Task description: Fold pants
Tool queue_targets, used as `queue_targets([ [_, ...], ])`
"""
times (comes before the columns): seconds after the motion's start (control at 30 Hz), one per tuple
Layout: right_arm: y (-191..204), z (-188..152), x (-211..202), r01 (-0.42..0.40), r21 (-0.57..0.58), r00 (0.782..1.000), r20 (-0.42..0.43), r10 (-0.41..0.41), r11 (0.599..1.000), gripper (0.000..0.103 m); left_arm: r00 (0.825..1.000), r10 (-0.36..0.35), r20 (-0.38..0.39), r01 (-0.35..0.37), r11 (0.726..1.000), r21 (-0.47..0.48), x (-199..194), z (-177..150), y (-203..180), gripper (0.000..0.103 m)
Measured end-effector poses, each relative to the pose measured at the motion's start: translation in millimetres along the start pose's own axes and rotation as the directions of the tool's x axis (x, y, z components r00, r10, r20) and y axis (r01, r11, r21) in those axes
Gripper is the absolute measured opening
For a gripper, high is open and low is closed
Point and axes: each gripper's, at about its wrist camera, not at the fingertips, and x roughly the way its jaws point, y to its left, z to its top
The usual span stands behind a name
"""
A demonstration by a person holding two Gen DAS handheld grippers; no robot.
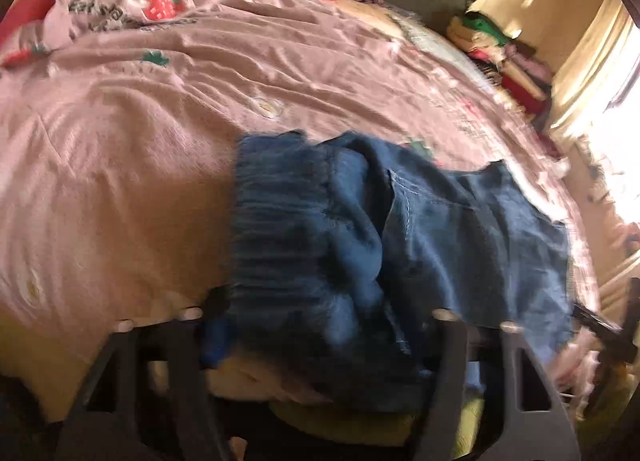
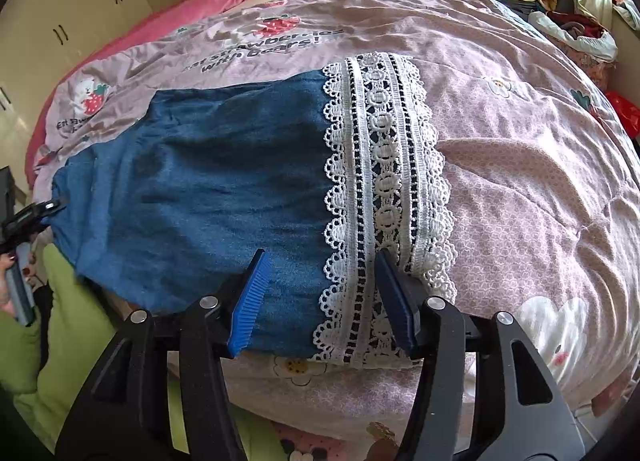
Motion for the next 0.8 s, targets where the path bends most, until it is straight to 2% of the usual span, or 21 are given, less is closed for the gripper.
queue_targets([
  [0.03, 0, 0, 0, -0.001, 0.003, 1.0, 0.0, 0.001, 1.0, 0.048, 1.0, 0.001, 0.007, -0.001, 1.0, 0.008, -2, 4, 0, 0.049],
  [0.1, -1, -2, -1, -0.004, 0.002, 1.0, -0.004, 0.004, 1.0, 0.048, 0.999, -0.02, 0.047, 0.021, 1.0, -0.008, -12, 13, 6, 0.046],
  [0.13, -2, -4, -1, -0.005, 0.004, 1.0, -0.004, 0.005, 1.0, 0.048, 0.998, -0.009, 0.065, 0.009, 1.0, -0.004, -16, 15, 9, 0.046],
  [0.17, -2, -6, 0, -0.009, 0.006, 1.0, -0.003, 0.009, 1.0, 0.048, 0.996, 0.033, 0.082, -0.034, 0.999, 0.016, -17, 15, 10, 0.046],
  [0.23, 1, -9, 3, 0.009, -0.01, 1.0, 0.0, -0.009, 1.0, 0.048, 0.998, 0.031, 0.046, -0.032, 0.999, 0.014, -5, 12, 13, 0.047],
  [0.33, 3, -9, 4, 0.009, -0.019, 1.0, -0.001, -0.009, 1.0, 0.054, 0.999, 0.032, 0.032, -0.033, 0.999, 0.019, 1, 6, 17, 0.052],
  [0.37, 4, -9, 4, 0.001, -0.022, 1.0, -0.002, -0.001, 1.0, 0.055, 0.999, 0.028, 0.035, -0.028, 1.0, 0.006, -2, 7, 18, 0.057],
  [0.4, 5, -8, 4, -0.013, -0.035, 1.0, -0.012, 0.013, 0.999, 0.06, 0.999, 0.038, 0.037, -0.038, 0.999, 0.003, -4, 9, 19, 0.066],
  [0.43, 7, -8, 4, -0.019, -0.054, 1.0, -0.022, 0.018, 0.998, 0.065, 0.997, 0.065, 0.048, -0.065, 0.998, 0.008, -9, 10, 19, 0.069],
  [0.47, 10, -8, 2, -0.011, -0.072, 1.0, -0.023, 0.009, 0.997, 0.065, 0.992, 0.101, 0.074, -0.103, 0.994, 0.027, -20, 11, 15, 0.073],
  [0.57, 10, -4, -7, -0.022, -0.066, 1.0, -0.002, 0.022, 0.998, 0.066, 0.978, 0.139, 0.154, -0.149, 0.987, 0.06, -48, 11, 5, 0.073],
  [0.7, 0, 11, -26, -0.022, -0.031, 0.996, 0.087, 0.024, 0.999, 0.066, 0.974, 0.078, 0.214, -0.102, 0.989, 0.106, -75, 20, -17, 0.073],
  [0.8, -9, 27, -34, 0.0, -0.017, 0.99, 0.141, 0.003, 1.0, 0.067, 0.979, 0.006, 0.206, -0.041, 0.985, 0.168, -73, 32, -44, 0.073],
])
